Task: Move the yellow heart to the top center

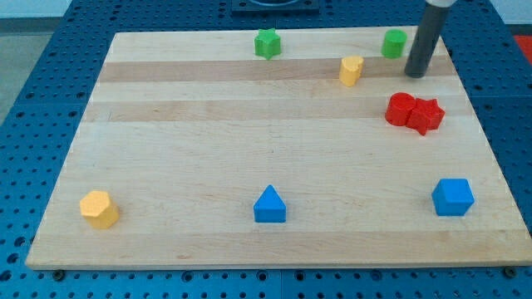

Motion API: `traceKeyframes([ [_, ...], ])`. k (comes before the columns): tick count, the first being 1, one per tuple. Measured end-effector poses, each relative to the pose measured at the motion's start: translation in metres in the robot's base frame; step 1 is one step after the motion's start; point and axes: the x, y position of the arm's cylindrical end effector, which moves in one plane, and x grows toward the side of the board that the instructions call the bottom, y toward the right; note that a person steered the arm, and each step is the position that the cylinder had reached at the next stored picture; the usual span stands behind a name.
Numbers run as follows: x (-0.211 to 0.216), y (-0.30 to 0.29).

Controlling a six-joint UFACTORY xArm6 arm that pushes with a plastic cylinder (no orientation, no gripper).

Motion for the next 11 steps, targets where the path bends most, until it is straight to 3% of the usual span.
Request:
traceKeyframes([
  [1,-0.029,0.006],
  [5,-0.073,-0.021],
  [11,-0.059,-0.168],
])
